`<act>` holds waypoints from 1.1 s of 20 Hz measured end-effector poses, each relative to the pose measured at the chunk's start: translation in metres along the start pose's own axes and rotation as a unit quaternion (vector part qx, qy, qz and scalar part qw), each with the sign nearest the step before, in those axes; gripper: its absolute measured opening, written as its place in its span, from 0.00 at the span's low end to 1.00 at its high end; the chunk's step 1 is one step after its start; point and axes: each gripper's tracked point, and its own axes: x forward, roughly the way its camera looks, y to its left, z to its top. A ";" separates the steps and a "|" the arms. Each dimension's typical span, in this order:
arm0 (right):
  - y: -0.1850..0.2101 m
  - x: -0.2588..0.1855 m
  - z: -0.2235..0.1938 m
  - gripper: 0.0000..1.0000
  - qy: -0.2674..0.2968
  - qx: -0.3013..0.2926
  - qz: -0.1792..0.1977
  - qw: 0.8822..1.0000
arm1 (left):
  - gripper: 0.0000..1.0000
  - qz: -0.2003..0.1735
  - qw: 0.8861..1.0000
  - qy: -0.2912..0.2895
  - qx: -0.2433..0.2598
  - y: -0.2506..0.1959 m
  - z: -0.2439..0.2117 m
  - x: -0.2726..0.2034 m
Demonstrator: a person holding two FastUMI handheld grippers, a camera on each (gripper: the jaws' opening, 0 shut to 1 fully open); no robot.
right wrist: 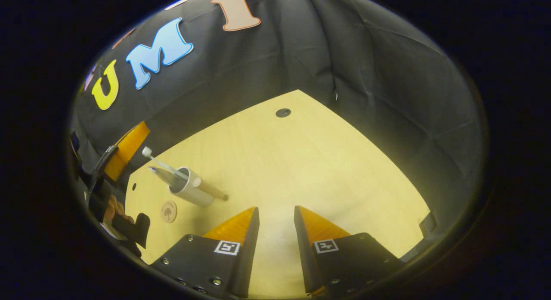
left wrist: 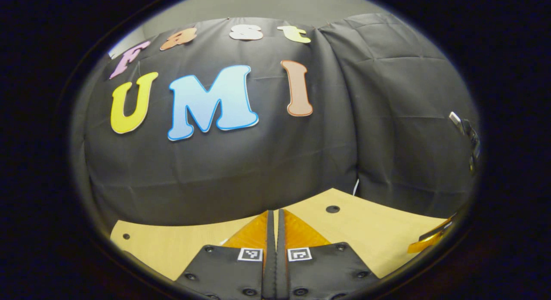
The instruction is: Put the toothbrush and toothpaste on the desktop into the cup, then pick up the cup and place it on the coaster on the desktop.
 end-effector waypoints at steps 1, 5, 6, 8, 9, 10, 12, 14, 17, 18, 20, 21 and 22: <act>0.001 0.001 0.000 0.47 0.001 -0.001 0.002 1.000 | 0.07 0.000 1.000 0.011 -0.010 0.000 -0.011 -0.003; 0.002 0.005 -0.002 0.47 0.006 0.000 0.003 1.000 | 0.07 -0.002 0.998 0.032 -0.045 -0.008 -0.031 -0.025; 0.001 0.006 -0.003 0.47 0.008 0.004 0.003 1.000 | 0.07 -0.002 0.999 0.032 -0.043 -0.010 -0.030 -0.032; 0.002 0.007 -0.003 0.47 0.010 0.008 0.003 1.000 | 0.07 -0.004 0.999 0.036 -0.040 -0.011 -0.033 -0.040; 0.003 0.006 -0.003 0.47 0.008 0.008 0.004 1.000 | 0.07 -0.004 0.998 0.037 -0.044 -0.010 -0.034 -0.044; 0.005 0.006 -0.003 0.48 0.008 0.007 0.006 1.000 | 0.07 -0.002 0.998 0.039 -0.047 -0.006 -0.036 -0.047; 0.012 0.006 -0.004 0.48 0.010 0.004 0.013 1.000 | 0.07 0.006 0.998 0.044 -0.052 0.002 -0.039 -0.053; 0.020 0.005 -0.003 0.47 0.011 -0.007 0.023 1.000 | 0.07 0.011 0.997 0.050 -0.057 0.010 -0.043 -0.061; 0.035 0.006 -0.002 0.46 0.015 -0.046 0.041 0.998 | 0.07 0.020 0.996 0.061 -0.064 0.021 -0.050 -0.078; 0.041 0.006 -0.001 0.48 0.016 -0.060 0.048 0.997 | 0.07 0.025 0.995 0.064 -0.068 0.026 -0.052 -0.082; 0.053 0.009 0.002 0.46 0.021 -0.084 0.065 0.994 | 0.07 0.035 0.994 0.073 -0.075 0.035 -0.055 -0.093; 0.059 0.011 0.003 0.48 0.025 -0.095 0.073 0.992 | 0.07 0.040 0.993 0.080 -0.078 0.039 -0.060 -0.098; 0.064 0.013 0.005 0.48 0.028 -0.110 0.080 0.990 | 0.07 0.045 0.992 0.086 -0.080 0.042 -0.064 -0.103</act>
